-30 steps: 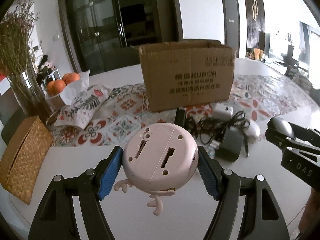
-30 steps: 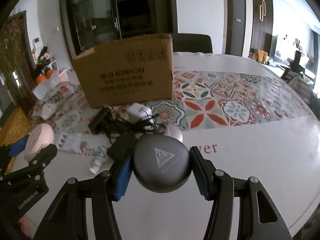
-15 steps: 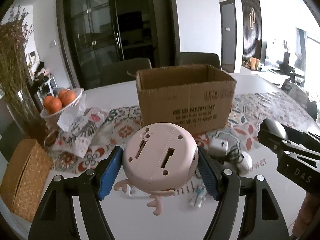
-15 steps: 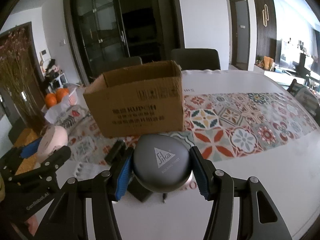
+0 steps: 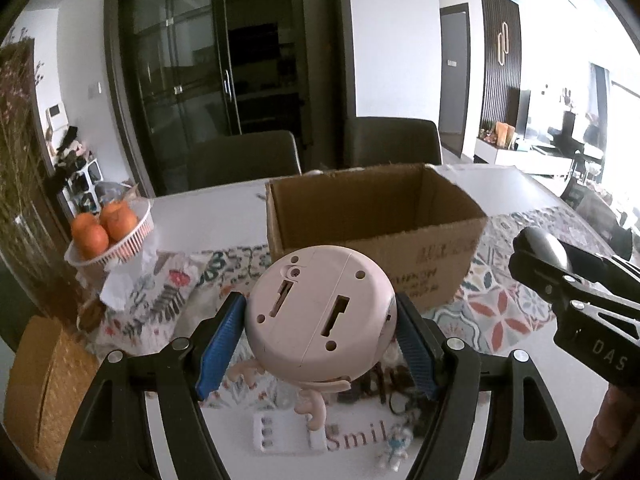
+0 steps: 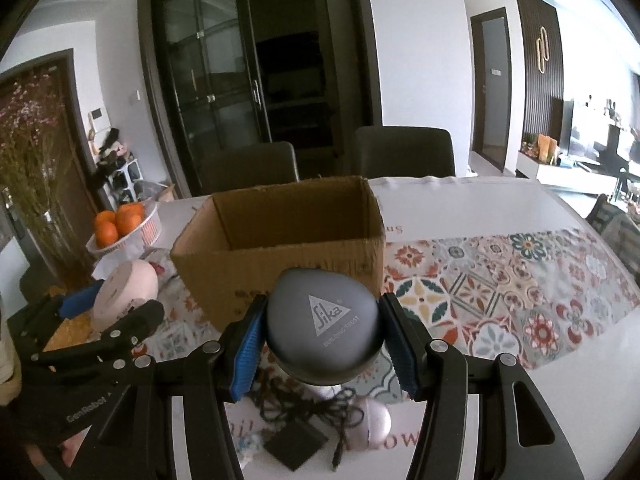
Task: Organize rigid objects
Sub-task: 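Carry the pink toy and grey speaker with both grippers over the cardboard box, then open both grippers to drop the pink toy and grey speaker into the box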
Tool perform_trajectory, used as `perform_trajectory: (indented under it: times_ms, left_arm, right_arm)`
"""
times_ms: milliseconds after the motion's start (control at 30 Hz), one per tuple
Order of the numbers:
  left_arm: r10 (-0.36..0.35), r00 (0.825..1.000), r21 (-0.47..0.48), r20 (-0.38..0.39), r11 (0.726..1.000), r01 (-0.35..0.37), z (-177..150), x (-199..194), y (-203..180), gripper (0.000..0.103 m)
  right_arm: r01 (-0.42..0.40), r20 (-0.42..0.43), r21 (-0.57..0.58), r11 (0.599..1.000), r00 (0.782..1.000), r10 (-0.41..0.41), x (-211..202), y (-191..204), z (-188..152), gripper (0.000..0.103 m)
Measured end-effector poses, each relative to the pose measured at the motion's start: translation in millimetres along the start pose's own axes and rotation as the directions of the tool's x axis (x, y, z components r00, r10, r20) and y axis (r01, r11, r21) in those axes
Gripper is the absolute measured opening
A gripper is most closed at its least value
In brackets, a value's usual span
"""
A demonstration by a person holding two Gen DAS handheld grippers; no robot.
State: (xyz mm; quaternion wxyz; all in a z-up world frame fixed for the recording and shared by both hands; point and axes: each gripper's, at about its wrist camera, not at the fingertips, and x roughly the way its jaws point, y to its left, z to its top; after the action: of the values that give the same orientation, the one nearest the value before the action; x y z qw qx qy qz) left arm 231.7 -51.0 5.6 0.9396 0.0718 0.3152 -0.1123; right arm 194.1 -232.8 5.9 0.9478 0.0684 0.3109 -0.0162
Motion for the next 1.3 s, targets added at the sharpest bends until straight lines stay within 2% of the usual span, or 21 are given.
perform_trajectory:
  times_ms: [400, 633, 800, 1067, 1300]
  left_arm:
    - [-0.016, 1.0, 0.001, -0.006, 1.0, 0.016, 57, 19, 9, 0.073]
    - [-0.034, 0.998, -0.018, -0.061, 0.999, 0.033, 81, 41, 13, 0.073]
    - [-0.043, 0.991, -0.035, -0.13, 0.999, 0.038, 91, 62, 16, 0.073]
    - [-0.049, 0.965, -0.069, -0.257, 0.997, 0.032, 98, 105, 16, 0.073]
    - [-0.035, 0.951, -0.062, -0.307, 0.998, 0.017, 96, 124, 13, 0.073]
  right_arm:
    - [-0.027, -0.015, -0.005, 1.0, 1.0, 0.027, 24, 2, 56, 0.056]
    - [-0.038, -0.054, -0.003, 0.999, 0.998, 0.038, 46, 1, 83, 0.056]
    - [-0.046, -0.106, -0.001, 0.999, 0.993, 0.045, 67, -1, 97, 0.056]
    - [-0.056, -0.221, 0.035, 0.998, 0.973, 0.063, 110, -9, 106, 0.056]
    - [-0.058, -0.319, 0.061, 0.996, 0.945, 0.075, 140, -18, 101, 0.056]
